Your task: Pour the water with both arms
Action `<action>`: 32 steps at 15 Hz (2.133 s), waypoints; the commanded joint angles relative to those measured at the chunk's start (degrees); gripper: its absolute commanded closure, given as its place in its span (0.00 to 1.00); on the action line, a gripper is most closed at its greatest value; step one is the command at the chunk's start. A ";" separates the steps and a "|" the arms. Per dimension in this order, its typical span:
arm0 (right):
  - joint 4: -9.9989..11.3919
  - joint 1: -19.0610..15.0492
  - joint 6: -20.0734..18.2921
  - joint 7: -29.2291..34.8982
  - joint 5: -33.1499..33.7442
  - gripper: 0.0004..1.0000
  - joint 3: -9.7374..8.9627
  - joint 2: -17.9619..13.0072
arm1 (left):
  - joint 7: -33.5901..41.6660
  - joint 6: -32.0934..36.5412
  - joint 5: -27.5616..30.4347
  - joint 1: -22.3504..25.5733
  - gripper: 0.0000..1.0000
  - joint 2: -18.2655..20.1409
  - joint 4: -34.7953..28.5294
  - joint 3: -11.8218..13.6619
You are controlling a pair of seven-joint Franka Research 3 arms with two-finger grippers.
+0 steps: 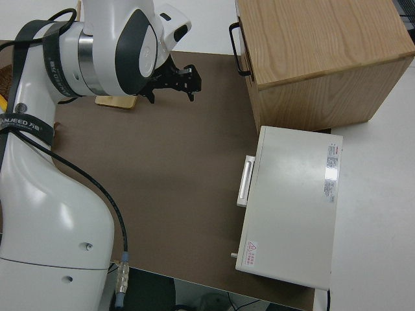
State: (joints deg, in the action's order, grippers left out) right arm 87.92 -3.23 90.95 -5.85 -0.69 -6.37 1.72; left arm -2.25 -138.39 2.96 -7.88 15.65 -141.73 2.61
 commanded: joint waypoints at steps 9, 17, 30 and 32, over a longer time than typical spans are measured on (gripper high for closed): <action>-0.73 -0.02 -1.04 -0.12 0.77 0.02 -0.14 0.21 | -3.99 -12.08 -2.17 7.62 1.00 1.67 5.22 -0.15; -0.82 -0.02 -1.04 -0.12 0.77 0.02 -0.14 0.21 | -3.46 -11.81 -4.19 13.68 1.00 -1.31 16.29 -0.15; -0.82 -0.11 -1.04 -0.12 0.77 0.02 -0.14 0.21 | 6.63 -10.23 -2.70 23.43 1.00 -13.36 35.90 0.03; -0.82 -0.02 -1.04 -0.12 0.77 0.02 -0.14 0.21 | 10.05 -10.14 -0.69 25.36 1.00 -16.68 38.70 0.03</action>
State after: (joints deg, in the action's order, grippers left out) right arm 87.91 -3.23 90.95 -5.85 -0.69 -6.37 1.72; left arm 3.00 -149.70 0.20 15.11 3.37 -109.18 3.02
